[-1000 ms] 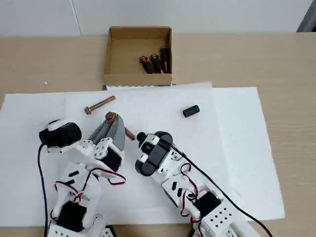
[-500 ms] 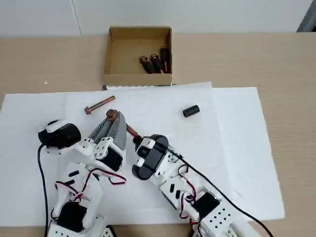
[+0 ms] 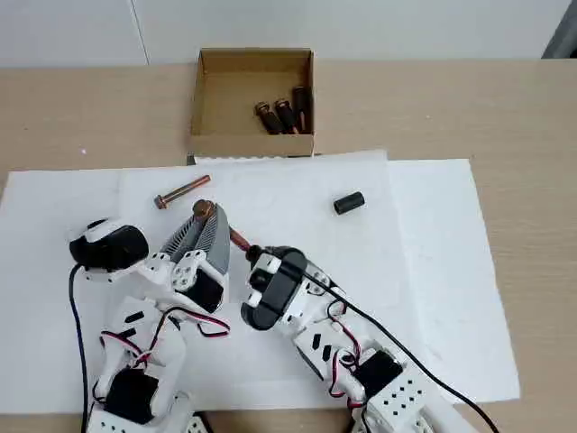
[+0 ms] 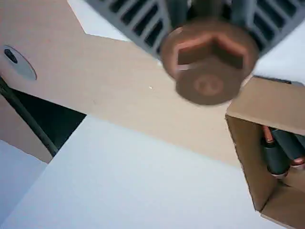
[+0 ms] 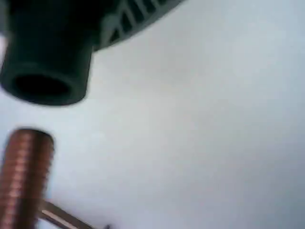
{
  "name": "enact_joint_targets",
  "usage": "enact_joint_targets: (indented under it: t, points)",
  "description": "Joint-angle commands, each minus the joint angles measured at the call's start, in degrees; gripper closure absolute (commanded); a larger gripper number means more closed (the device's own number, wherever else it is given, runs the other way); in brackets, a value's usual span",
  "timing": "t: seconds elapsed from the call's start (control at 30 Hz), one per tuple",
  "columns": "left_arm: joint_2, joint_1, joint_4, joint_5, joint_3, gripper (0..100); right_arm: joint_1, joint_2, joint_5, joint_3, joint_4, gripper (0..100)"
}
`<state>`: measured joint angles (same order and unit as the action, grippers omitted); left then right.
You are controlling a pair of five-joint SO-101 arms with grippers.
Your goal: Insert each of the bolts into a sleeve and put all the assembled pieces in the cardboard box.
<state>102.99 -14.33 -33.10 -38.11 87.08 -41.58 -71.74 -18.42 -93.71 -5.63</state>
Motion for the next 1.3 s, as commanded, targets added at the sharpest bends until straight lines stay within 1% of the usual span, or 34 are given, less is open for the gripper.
enact_joint_targets:
  t: [0.0,0.17,0.3,0.6,0.67,0.83,1.03,1.17,1.27]
  points:
    - [0.97,-0.18,0.00,0.62,-0.48,99,0.48,-0.66,-0.35,1.41,1.63,99.5]
    - [0.97,-0.18,0.09,0.53,0.84,99,-1.63,-0.66,-0.53,2.81,1.63,99.5]
    - [0.97,-0.62,-0.09,0.44,2.07,99,-1.71,-0.66,-0.62,2.90,1.63,99.5]
    - [0.97,-5.36,-0.26,0.44,2.07,99,-0.92,-0.57,-0.62,2.64,1.54,99.5]
    - [0.97,-5.10,-0.35,0.44,2.07,99,-0.75,-0.57,-0.62,2.90,1.54,99.5]
    - [0.97,-4.84,-3.69,0.62,1.98,99,1.54,-0.57,-0.70,3.08,1.63,99.5]
    - [1.05,-0.09,-0.44,0.62,1.98,99,1.89,-0.57,-0.62,3.08,1.63,99.5]
    - [0.97,-0.44,-0.26,0.44,2.07,99,1.80,-0.57,-0.62,3.08,1.63,99.5]
    - [0.97,-1.67,-0.26,0.44,2.07,99,0.40,-0.57,-0.62,2.99,1.63,99.5]
